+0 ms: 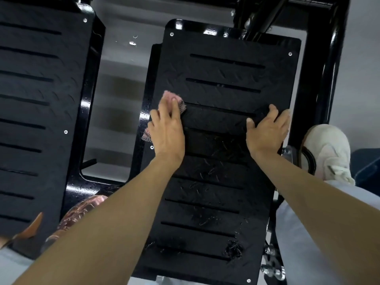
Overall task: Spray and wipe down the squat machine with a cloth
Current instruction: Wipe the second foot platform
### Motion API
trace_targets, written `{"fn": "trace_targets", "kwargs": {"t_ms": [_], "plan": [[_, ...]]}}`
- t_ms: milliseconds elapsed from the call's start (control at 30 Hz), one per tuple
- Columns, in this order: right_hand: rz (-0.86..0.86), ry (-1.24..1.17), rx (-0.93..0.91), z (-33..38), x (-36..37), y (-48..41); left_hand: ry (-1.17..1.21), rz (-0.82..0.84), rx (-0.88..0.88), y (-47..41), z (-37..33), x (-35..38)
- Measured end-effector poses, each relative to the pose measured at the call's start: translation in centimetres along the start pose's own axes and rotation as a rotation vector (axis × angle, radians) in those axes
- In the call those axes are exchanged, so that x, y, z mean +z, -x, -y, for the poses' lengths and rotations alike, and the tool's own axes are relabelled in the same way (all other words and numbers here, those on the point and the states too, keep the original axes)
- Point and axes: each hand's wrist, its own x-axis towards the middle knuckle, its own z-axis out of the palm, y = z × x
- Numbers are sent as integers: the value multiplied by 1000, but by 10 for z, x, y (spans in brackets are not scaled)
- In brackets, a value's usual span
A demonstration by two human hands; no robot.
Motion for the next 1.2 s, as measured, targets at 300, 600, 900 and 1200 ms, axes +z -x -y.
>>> {"fn": "trace_targets", "kwargs": {"t_ms": [300,600,900,1200], "plan": [[8,2,52,8,-2,-4,-155,84,279,-1,26,-4],[139,-160,19,-15,-19,17,-277,226,461,10,46,-18],[379,194,-92,-55,-25,90,-77,311,167,16,35,-21],[277,232,-161,-50,-22,88,-172,172,91,4,31,-14]]}}
